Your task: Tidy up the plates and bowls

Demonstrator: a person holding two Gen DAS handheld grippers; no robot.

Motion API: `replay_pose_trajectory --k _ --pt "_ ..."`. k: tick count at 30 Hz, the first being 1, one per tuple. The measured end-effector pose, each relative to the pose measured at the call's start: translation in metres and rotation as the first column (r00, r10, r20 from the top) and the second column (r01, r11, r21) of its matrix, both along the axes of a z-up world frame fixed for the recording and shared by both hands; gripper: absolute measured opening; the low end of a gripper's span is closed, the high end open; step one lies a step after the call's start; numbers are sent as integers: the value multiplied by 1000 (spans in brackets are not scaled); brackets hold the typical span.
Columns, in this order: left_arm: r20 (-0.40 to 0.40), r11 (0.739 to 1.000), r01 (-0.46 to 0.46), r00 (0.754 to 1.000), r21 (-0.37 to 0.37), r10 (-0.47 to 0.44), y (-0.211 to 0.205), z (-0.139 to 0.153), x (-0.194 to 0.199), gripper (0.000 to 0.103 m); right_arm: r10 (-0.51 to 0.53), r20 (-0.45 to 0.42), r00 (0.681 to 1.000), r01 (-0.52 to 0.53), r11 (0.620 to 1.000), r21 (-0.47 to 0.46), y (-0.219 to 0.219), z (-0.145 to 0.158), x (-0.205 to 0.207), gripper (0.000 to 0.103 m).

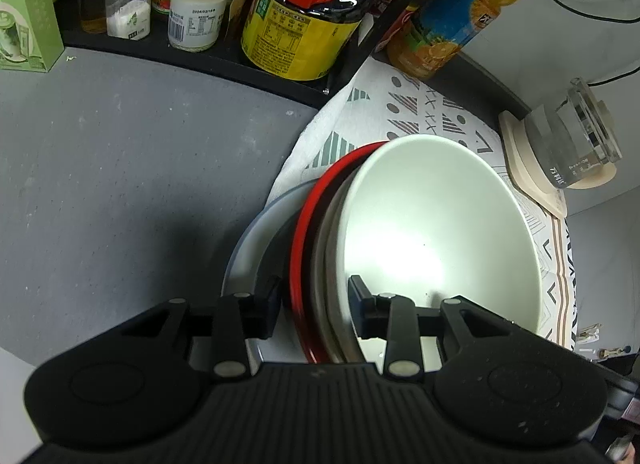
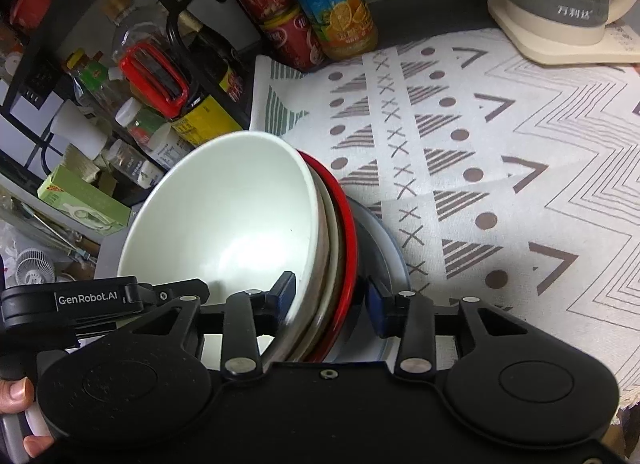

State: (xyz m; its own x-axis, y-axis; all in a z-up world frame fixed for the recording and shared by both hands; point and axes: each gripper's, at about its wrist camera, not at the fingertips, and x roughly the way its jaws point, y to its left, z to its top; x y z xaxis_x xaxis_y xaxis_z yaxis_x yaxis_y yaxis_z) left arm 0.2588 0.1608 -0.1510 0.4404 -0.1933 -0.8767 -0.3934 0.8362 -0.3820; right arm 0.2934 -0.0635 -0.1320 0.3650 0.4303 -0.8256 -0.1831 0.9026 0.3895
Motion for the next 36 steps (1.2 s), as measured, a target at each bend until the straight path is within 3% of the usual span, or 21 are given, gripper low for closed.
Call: replay_pose_trajectory --k 7,10,18,20,22,36 --pt "59 1000 11 998 7 -11 3 16 -7 37 -58 62 996 57 998 10 -8 20 -12 42" --pt "76 1000 19 997 24 -21 4 24 -10 43 -93 112 989 93 996 -1 -12 32 -21 53" --pt "152 992 61 985 107 -77 0 49 -20 75 -203 227 952 217 976 -36 -33 64 -51 82" --pt "163 991 66 983 119 -85 -3 55 -21 79 -225 256 940 245 968 -48 -39 70 -58 96" --pt "176 990 70 980 125 -92 -5 61 -23 81 -250 285 925 278 959 -58 -47 76 -65 101" --pt "257 970 150 946 194 -198 -55 89 -51 91 -341 405 848 421 899 -124 -106 106 -138 103"
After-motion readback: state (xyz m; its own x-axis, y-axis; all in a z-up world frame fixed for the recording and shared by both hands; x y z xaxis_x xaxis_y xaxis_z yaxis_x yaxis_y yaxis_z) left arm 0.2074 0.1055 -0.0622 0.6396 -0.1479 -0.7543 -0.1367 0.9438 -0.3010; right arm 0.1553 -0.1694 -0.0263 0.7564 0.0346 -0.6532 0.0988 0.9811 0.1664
